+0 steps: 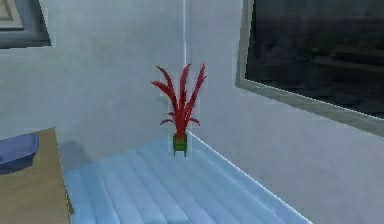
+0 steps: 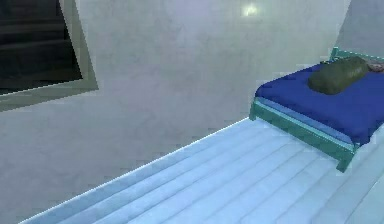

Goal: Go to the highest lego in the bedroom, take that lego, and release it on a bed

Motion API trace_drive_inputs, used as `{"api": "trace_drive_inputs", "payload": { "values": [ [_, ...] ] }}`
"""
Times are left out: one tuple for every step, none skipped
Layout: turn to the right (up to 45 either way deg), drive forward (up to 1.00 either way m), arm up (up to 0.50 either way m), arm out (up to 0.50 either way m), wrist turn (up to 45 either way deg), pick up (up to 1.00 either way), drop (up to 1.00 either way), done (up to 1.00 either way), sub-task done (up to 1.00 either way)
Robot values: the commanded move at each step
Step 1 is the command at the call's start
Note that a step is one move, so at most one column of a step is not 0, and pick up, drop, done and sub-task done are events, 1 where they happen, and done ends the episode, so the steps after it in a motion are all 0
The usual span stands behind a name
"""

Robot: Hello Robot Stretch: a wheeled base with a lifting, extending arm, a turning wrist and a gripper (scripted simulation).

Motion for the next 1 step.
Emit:
{"api": "trace_drive_inputs", "payload": {
  "values": [
    [0.0,1.0,0.0,0.0,0.0,0.0,0.0,0.0,0.0]
  ]
}}
